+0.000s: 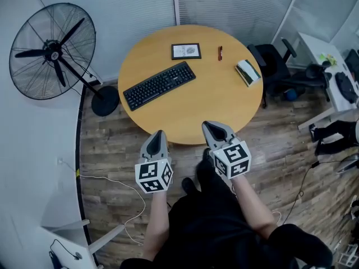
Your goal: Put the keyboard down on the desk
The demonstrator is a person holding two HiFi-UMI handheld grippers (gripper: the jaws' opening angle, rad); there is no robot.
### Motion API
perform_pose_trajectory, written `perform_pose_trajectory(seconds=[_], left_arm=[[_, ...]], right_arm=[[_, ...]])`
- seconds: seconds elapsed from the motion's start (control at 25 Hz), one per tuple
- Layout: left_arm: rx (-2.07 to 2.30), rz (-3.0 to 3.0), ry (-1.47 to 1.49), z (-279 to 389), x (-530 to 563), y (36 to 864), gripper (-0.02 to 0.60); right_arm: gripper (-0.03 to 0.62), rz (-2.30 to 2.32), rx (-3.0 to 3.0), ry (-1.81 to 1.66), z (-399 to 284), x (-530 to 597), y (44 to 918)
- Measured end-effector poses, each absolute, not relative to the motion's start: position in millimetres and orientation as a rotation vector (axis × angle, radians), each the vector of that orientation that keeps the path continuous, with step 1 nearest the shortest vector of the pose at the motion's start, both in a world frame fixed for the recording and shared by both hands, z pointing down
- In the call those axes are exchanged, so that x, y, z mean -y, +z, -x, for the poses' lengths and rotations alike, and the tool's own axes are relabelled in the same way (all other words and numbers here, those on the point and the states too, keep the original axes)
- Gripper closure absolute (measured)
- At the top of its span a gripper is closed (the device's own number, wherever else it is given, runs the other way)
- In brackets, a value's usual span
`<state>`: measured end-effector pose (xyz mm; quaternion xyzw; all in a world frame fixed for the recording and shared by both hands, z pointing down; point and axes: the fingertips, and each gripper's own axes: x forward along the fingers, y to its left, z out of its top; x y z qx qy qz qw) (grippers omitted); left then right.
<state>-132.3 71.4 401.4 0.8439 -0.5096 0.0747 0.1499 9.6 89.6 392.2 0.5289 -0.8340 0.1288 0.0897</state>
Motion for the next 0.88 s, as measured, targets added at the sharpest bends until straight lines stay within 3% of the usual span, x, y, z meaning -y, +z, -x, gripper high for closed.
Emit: perform_pose_trajectory(seconds=[0.88], left_arm=[[1.464, -2.471, 0.225, 126, -71, 386, 0.581]], right_arm=[[0.586, -1.591, 2.499, 0.313, -11, -97, 372]])
